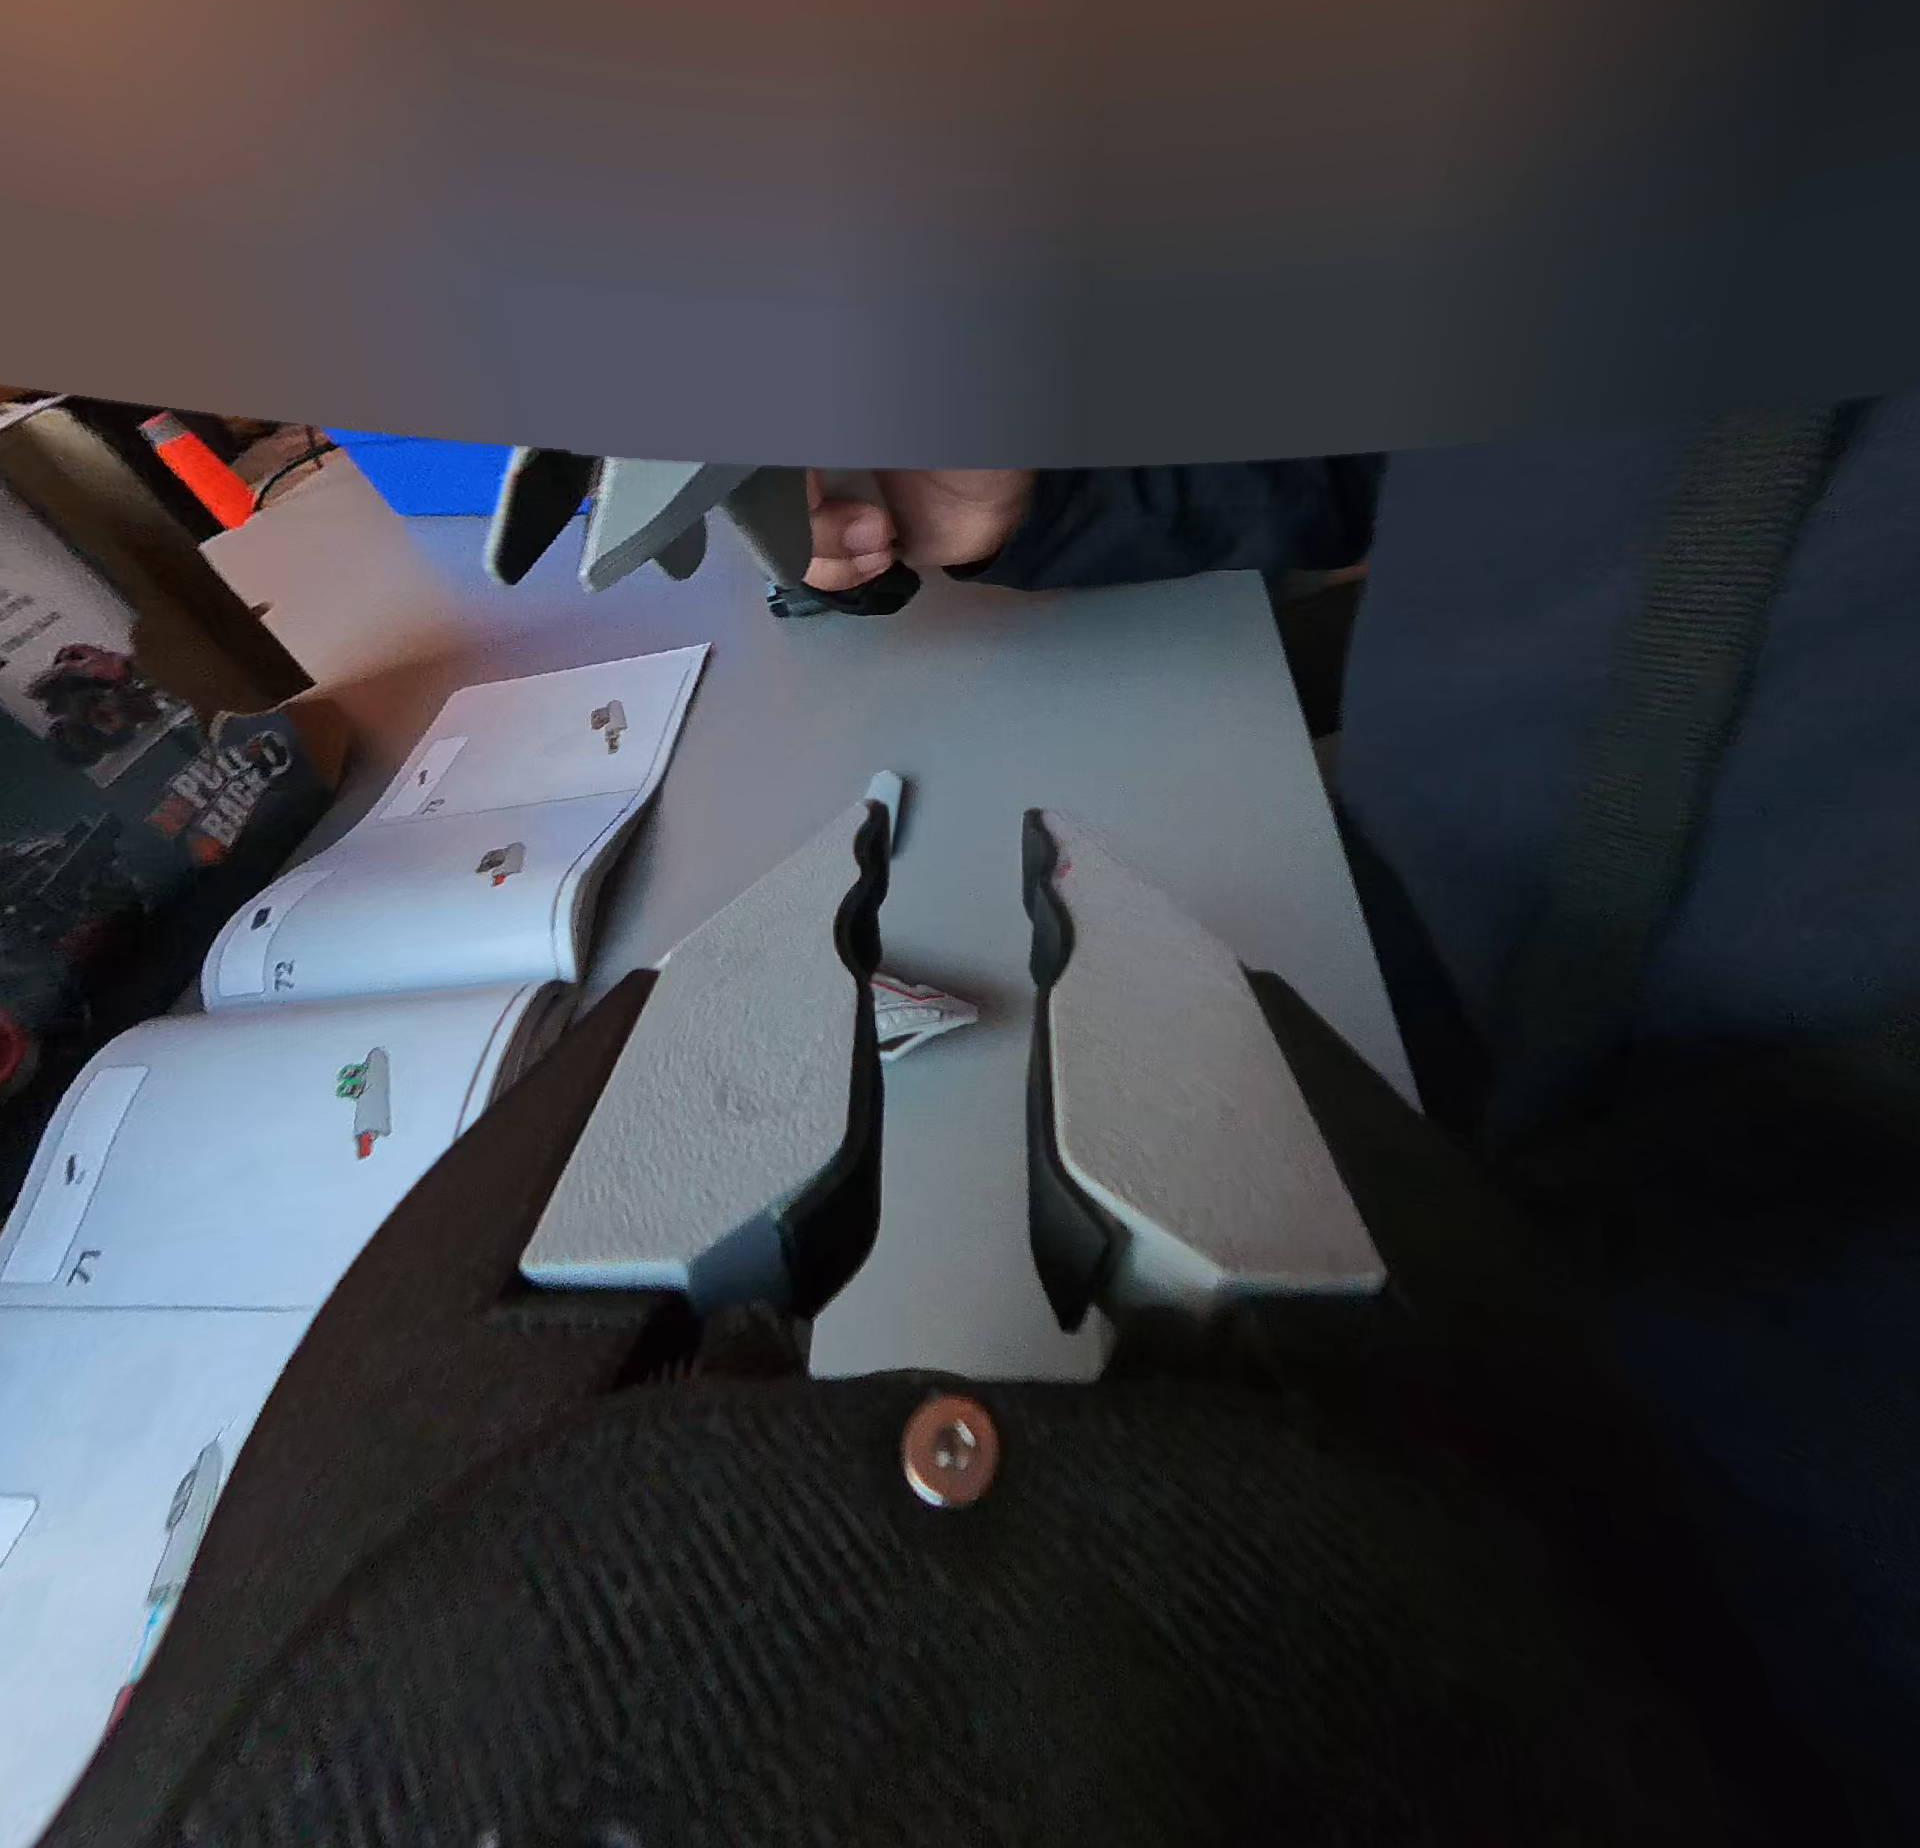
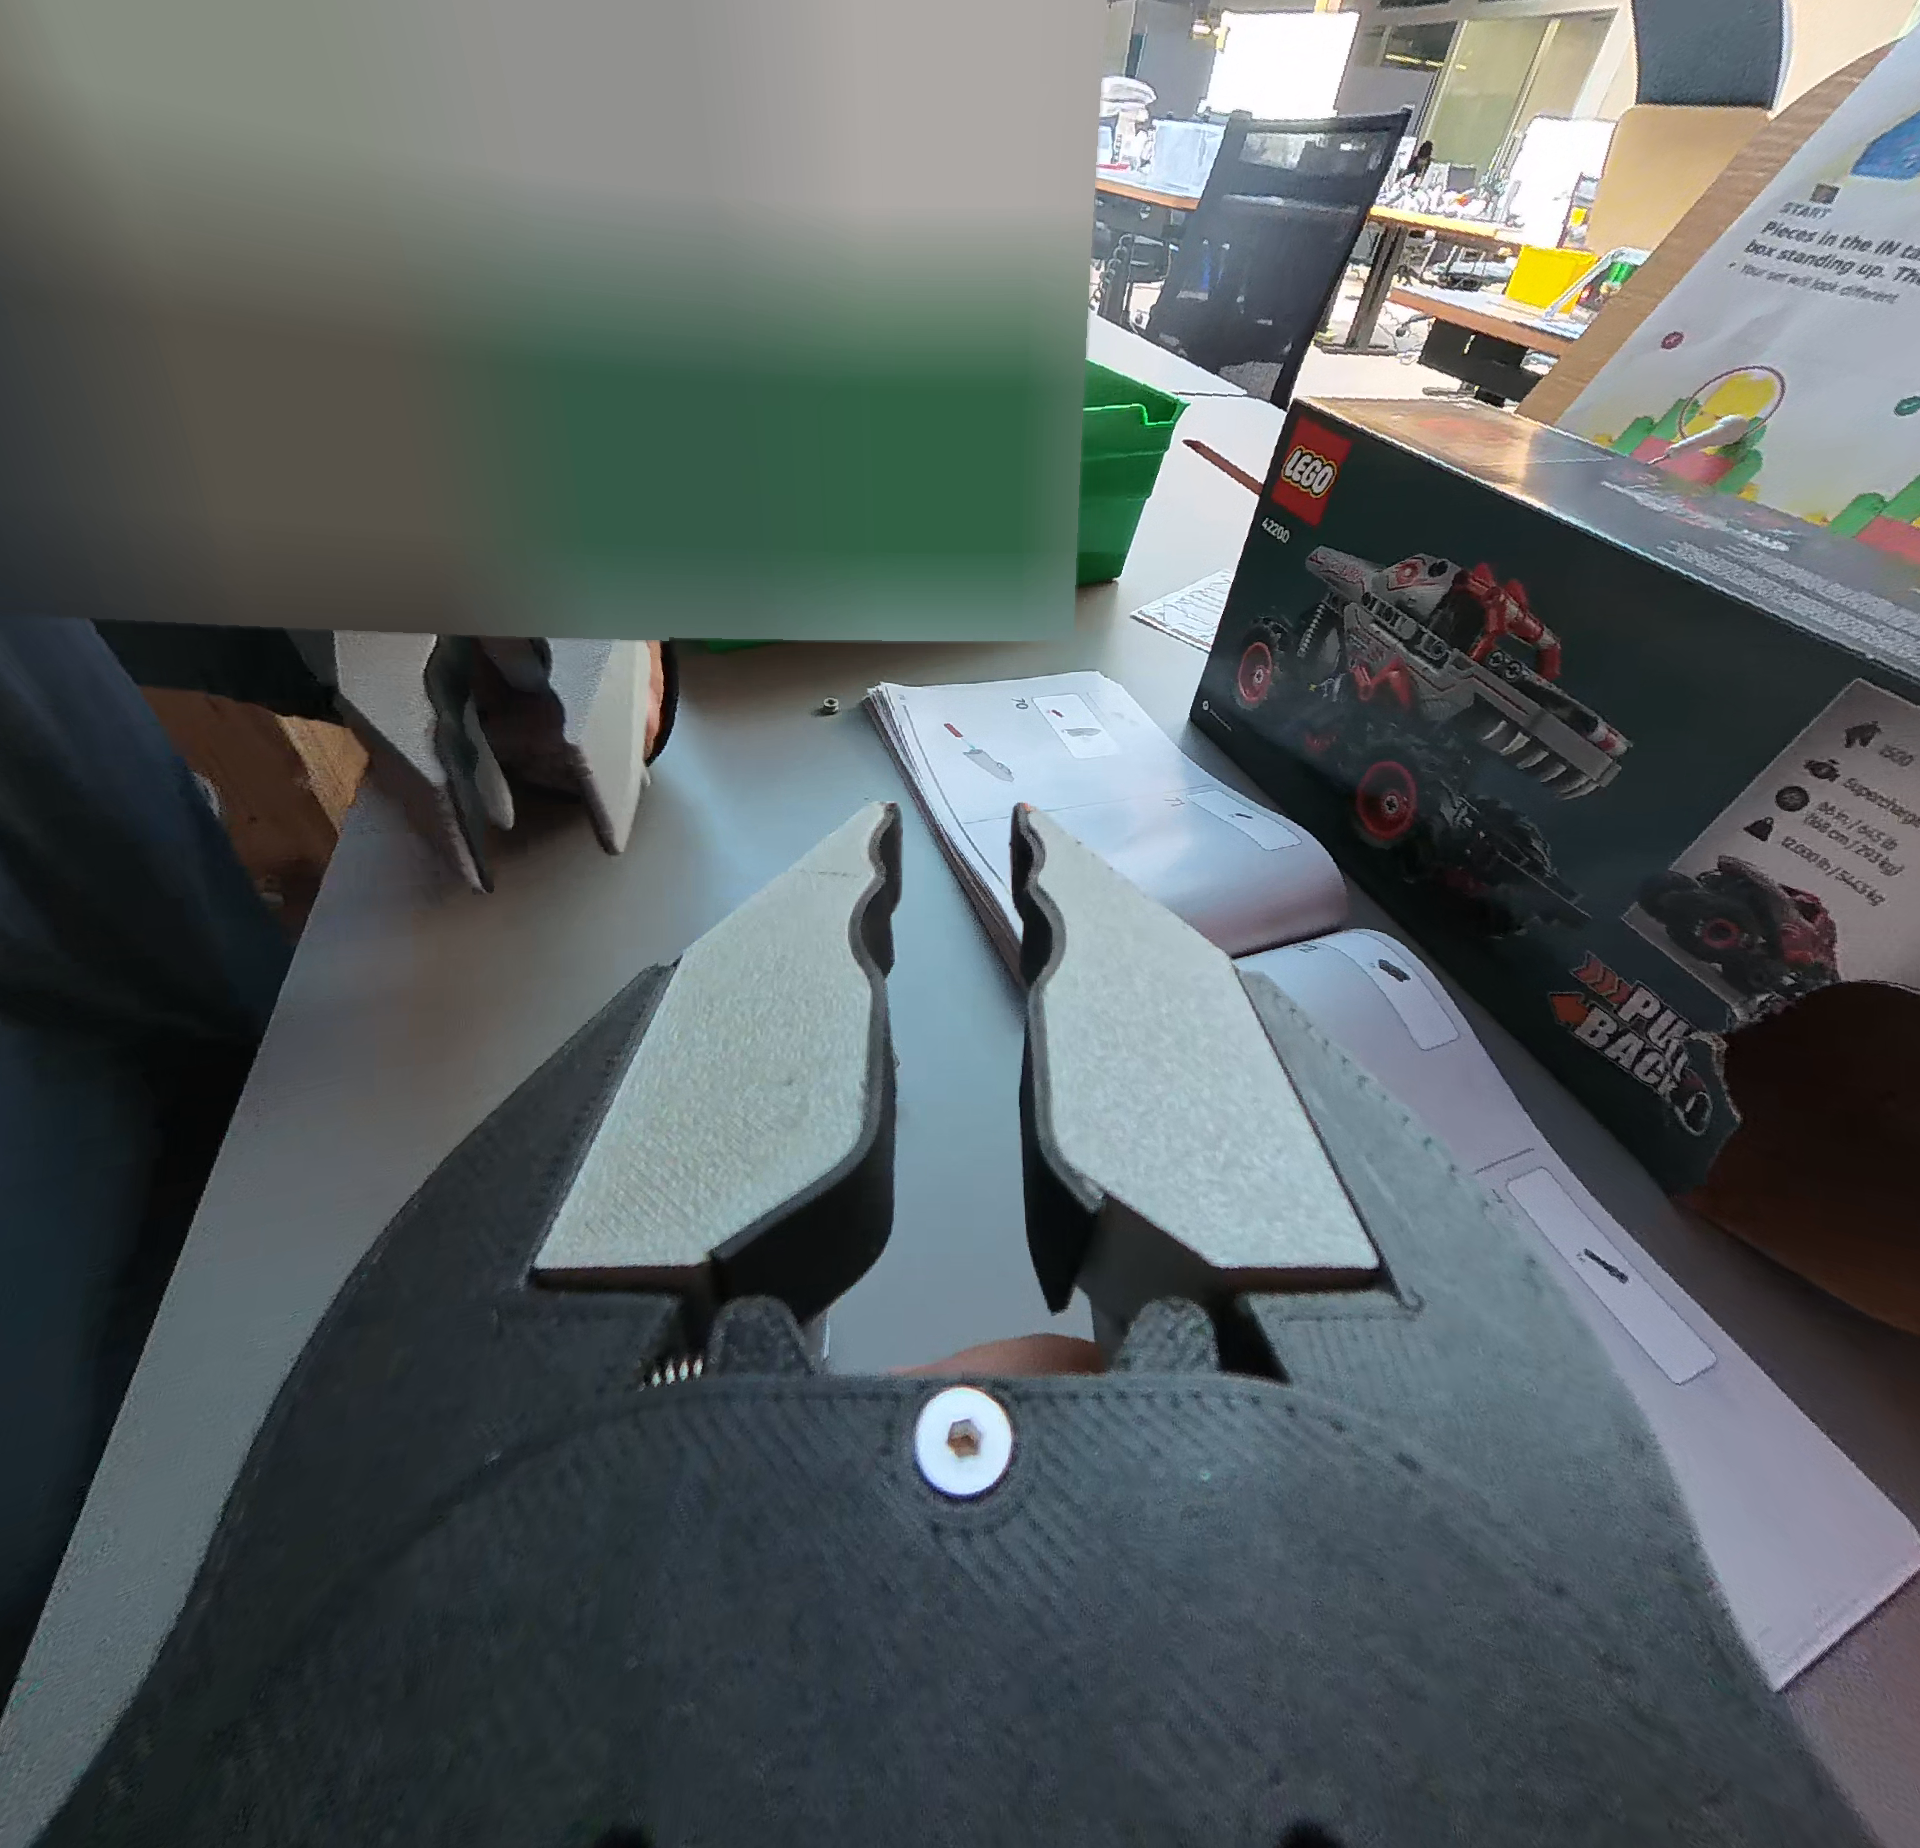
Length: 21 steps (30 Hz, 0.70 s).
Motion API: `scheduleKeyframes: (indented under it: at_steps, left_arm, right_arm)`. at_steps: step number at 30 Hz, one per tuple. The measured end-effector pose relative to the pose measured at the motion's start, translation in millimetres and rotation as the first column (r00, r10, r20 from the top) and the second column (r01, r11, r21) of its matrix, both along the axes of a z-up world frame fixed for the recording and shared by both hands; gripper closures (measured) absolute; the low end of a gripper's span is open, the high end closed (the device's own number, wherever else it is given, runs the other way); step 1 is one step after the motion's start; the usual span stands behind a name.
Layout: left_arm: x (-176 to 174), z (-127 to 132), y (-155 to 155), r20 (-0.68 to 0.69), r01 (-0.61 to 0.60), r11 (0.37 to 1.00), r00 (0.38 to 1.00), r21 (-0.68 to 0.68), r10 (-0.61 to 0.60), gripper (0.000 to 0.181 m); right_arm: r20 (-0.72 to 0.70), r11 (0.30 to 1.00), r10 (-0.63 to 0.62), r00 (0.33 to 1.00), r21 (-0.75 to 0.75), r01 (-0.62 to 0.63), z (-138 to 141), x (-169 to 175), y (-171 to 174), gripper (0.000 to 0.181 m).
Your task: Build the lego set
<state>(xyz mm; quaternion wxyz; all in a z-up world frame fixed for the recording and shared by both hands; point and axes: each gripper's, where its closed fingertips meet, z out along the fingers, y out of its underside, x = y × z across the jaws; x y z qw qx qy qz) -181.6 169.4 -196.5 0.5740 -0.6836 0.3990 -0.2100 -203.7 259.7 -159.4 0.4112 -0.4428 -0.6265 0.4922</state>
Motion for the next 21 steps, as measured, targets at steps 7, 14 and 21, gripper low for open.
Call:
scheduleKeyframes:
  at_steps: [7,14,21]
  left_arm:
    - [-9.2,-4.5,12.8,-0.034,-0.096,0.995,0.995,-0.007,0.095,0.161]
    - [-19.8,-10.0,12.6,-0.057,-0.191,0.980,0.980,-0.052,0.188,0.162]
    - [-63.4,12.0,-21.0,0.085,-0.365,0.924,0.923,-0.118,0.376,0.158]
  right_arm:
    - [0.000,1.000,-0.024,1.000,0.010,0.024,-2.3,-1.7,4.2,0.164]
    - [0.000,0.998,-0.066,0.998,0.013,0.066,-6.1,-2.7,12.5,0.162]
    - [0.005,0.998,-0.070,0.998,0.009,0.070,-8.2,-3.4,12.0,0.162]
